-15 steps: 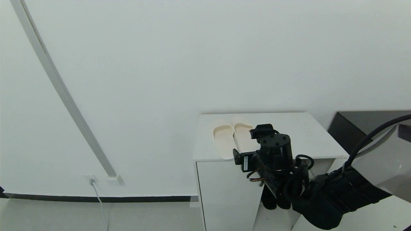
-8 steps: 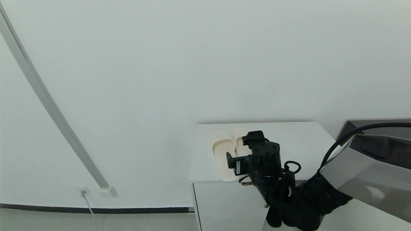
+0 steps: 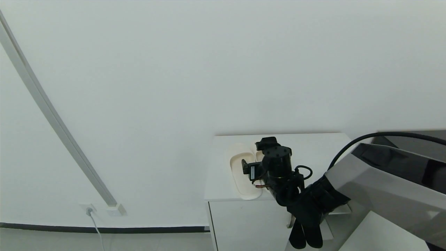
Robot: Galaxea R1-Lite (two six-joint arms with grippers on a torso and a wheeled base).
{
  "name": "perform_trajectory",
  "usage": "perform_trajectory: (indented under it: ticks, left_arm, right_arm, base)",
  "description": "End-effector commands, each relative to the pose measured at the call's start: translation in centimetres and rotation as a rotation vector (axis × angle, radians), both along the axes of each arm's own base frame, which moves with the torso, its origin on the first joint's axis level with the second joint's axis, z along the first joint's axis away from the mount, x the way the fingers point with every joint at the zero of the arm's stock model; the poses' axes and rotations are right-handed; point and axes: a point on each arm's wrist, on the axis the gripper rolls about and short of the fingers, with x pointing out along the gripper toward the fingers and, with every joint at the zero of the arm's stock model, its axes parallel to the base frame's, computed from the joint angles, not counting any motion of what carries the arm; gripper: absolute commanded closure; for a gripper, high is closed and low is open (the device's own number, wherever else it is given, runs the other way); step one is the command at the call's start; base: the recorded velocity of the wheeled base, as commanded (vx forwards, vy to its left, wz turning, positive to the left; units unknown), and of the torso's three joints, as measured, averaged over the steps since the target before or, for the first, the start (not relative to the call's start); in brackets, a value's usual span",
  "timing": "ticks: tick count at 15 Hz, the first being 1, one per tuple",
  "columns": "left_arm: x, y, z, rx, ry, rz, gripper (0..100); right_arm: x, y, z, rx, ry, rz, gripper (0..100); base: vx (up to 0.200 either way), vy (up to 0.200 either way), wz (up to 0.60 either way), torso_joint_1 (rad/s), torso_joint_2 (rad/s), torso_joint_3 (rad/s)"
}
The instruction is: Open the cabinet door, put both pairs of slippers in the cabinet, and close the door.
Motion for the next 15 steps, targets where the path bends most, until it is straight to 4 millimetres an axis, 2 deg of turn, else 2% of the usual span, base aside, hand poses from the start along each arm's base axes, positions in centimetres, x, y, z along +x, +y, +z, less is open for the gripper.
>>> perform_trajectory:
  ticks: [1, 5, 9, 10, 15]
  left_arm:
    - [0.0, 0.0, 0.0, 0.000, 0.001, 0.001, 100]
    - [0.0, 0.0, 0.0, 0.000, 0.002, -0.002, 100]
    - [0.0, 0.0, 0.0, -0.003, 0.001, 0.000, 100]
    - [0.0, 0.0, 0.0, -0.003, 0.001, 0.000, 100]
    - [0.0, 0.0, 0.0, -0.003, 0.001, 0.000, 100]
  right_arm:
    - [0.8, 0.4, -0.2, 0.001, 0.002, 0.006, 0]
    - [3.1, 1.0, -0.7, 0.007, 0.000, -0.002, 0]
    - [4.1, 0.9, -0.9, 0.004, 0.004, -0.016, 0]
    - [4.2, 1.0, -1.0, -0.002, 0.011, -0.016, 100]
    - [4.3, 1.2, -1.6, -0.008, 0.018, -0.016, 100]
  base:
    - [0.000, 0.000, 0.00, 0.000, 0.00, 0.000]
    - [0.000, 0.000, 0.00, 0.000, 0.00, 0.000]
    - [0.000, 0.000, 0.00, 0.000, 0.00, 0.000]
    - [0.000, 0.000, 0.00, 0.000, 0.00, 0.000]
    - [0.000, 0.000, 0.00, 0.000, 0.00, 0.000]
